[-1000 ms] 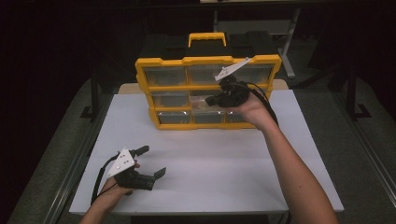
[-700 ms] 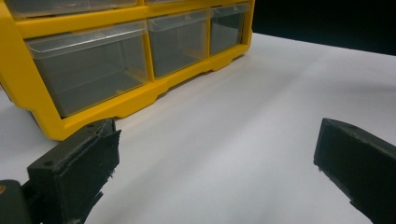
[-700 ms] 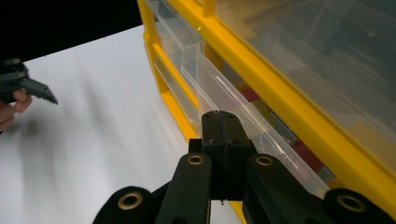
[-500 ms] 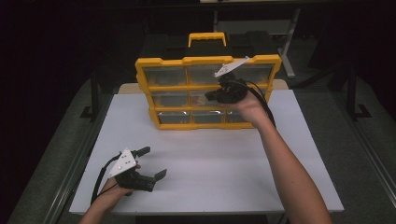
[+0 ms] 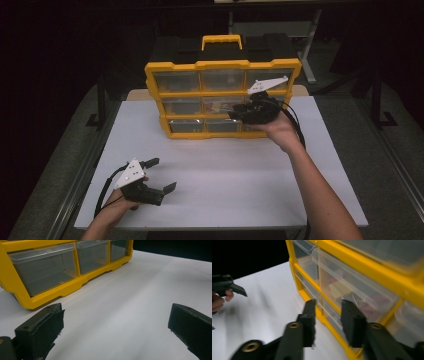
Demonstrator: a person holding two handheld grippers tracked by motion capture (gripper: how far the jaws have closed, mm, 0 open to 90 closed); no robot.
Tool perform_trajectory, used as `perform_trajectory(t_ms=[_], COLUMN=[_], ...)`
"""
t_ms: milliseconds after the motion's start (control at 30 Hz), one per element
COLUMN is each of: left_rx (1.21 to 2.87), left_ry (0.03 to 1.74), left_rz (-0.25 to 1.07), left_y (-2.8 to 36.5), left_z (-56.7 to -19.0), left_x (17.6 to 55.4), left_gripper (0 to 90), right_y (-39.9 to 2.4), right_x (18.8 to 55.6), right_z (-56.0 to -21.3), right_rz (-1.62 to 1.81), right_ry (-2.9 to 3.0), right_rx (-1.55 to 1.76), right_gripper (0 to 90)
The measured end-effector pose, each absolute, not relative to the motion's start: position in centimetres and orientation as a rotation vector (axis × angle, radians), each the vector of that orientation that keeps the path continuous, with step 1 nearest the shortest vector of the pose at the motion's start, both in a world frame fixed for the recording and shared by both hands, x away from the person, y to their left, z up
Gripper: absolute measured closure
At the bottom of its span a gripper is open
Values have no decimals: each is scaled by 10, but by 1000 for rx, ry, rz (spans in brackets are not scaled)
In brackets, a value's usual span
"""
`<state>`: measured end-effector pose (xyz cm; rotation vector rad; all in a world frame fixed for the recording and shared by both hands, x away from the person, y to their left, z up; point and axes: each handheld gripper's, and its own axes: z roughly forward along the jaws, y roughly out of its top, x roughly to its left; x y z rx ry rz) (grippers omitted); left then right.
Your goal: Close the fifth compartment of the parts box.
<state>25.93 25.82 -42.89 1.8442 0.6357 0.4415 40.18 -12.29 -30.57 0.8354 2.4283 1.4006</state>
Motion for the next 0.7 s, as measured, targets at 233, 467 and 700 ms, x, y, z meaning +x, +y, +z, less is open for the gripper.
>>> perform_trajectory(t_ms=[233,467,700], left_rx=[1846,1848,1855], left_ry=[637,651,636], left_rz=[443,442,450], left_y=[260,259,259], left_z=[-429,-429,-429], left_x=[260,259,258], left_gripper=[0,0,0], right_y=[-144,-163,-185], right_x=[377,349,322], right_z=[-325,-356,-387], right_rz=[1456,1467,1424], right_ry=[2368,2316,2280], right_rx=[869,944,962], right_gripper=[351,188,107])
